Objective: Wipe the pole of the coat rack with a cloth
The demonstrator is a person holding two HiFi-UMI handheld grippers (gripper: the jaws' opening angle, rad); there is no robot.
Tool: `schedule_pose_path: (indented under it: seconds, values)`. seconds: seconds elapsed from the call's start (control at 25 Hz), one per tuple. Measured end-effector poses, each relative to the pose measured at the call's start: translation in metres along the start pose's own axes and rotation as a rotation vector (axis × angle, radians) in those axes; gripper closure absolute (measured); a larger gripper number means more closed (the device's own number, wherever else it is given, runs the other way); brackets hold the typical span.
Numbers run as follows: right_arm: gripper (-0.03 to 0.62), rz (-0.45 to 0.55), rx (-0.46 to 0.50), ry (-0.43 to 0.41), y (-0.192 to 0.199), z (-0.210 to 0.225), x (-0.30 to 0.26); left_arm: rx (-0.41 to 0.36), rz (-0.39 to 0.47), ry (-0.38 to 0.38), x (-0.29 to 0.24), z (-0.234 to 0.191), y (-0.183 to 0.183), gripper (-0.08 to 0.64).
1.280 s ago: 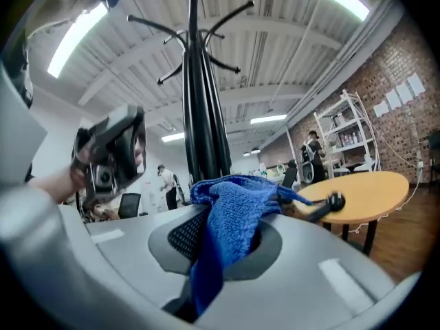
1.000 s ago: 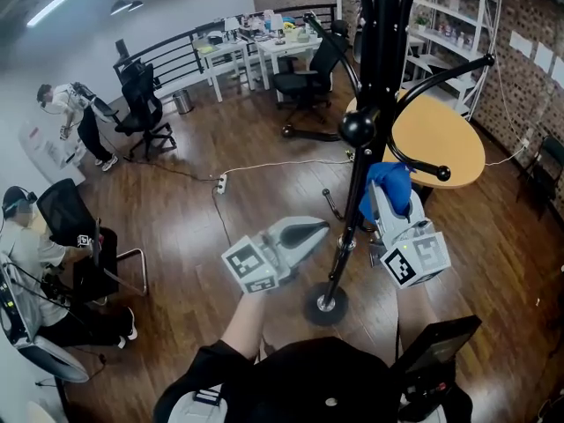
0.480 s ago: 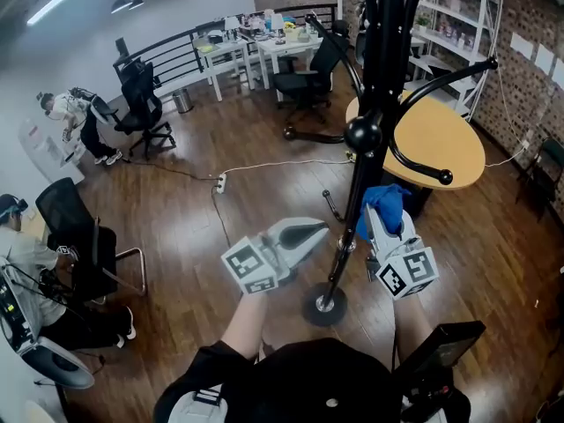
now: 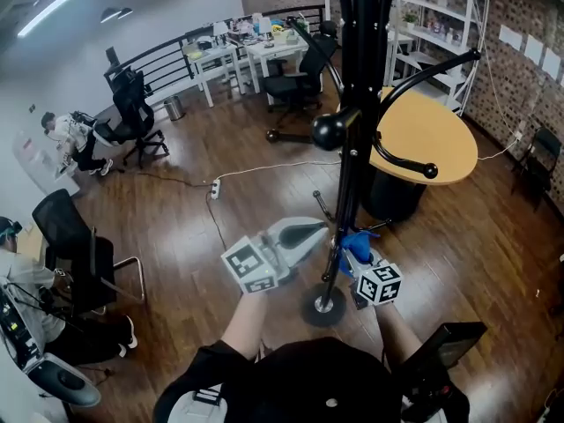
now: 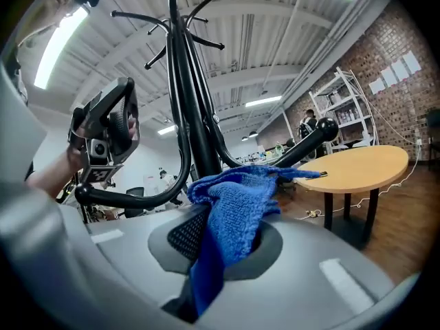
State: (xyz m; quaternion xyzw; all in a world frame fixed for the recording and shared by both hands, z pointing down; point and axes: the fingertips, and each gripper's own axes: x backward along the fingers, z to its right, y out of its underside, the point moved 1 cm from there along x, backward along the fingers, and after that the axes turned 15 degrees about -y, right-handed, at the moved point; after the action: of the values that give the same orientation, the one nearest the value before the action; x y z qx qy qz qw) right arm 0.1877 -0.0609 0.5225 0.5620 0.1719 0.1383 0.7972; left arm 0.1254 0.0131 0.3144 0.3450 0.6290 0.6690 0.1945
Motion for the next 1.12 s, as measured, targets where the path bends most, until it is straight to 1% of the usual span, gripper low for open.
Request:
schedule_pose_path:
  seconds: [0.08,0.16,0.24,0.36,0.48,0.56,0.64,0.72,0.8,0.88,0.96,1.12]
  values:
    - [0.551,0.011,0.019,0.002,-0.013,-0.006,0.005,-0.001,0.002,0.003,-0.001,0.004,0.000,0.563]
    - [0.551,0.108,0.041,-0.019,-0.049,-0.019,0.013,-0.004,0.002,0.002,0.000,0.006,0.000,0.563]
    - [0.552,0.225,0.083,-0.045,-0.103,-0.037,0.020,-0.006,0.004,-0.002,0.000,0.006,-0.002,0.563]
    - [0.552,0.374,0.199,-0.067,-0.191,-0.065,0.029,-0.010,0.008,-0.008,0.002,0.002,-0.005,0.563]
    - [0.552,0.472,0.310,-0.088,-0.265,-0.090,0.038,-0.013,0.008,-0.008,0.004,0.001,-0.004,0.563]
    - [0.552,0.520,0.382,-0.118,-0.298,-0.104,0.041,-0.014,0.008,-0.015,0.006,0.000,-0.004,0.563]
    - [0.551,0.550,0.426,-0.133,-0.312,-0.110,0.043,-0.015,0.009,-0.023,0.009,-0.002,-0.005,0.563]
    - [0.552,0.559,0.422,-0.129,-0.308,-0.109,0.044,-0.015,0.010,-0.030,0.011,-0.003,-0.006,0.563]
    - [0.552,0.523,0.406,-0.111,-0.287,-0.102,0.042,-0.016,0.008,-0.034,0.013,-0.003,-0.007,0.563]
    - [0.552,0.467,0.366,-0.091,-0.252,-0.089,0.036,-0.016,0.005,-0.037,0.014,-0.004,-0.007,0.563]
    - [0.552,0.416,0.289,-0.070,-0.212,-0.072,0.031,-0.014,0.004,-0.038,0.015,-0.006,-0.006,0.563]
    - [0.552,0.254,0.149,-0.032,-0.123,-0.039,0.017,-0.012,-0.002,-0.030,0.013,-0.007,-0.005,0.563]
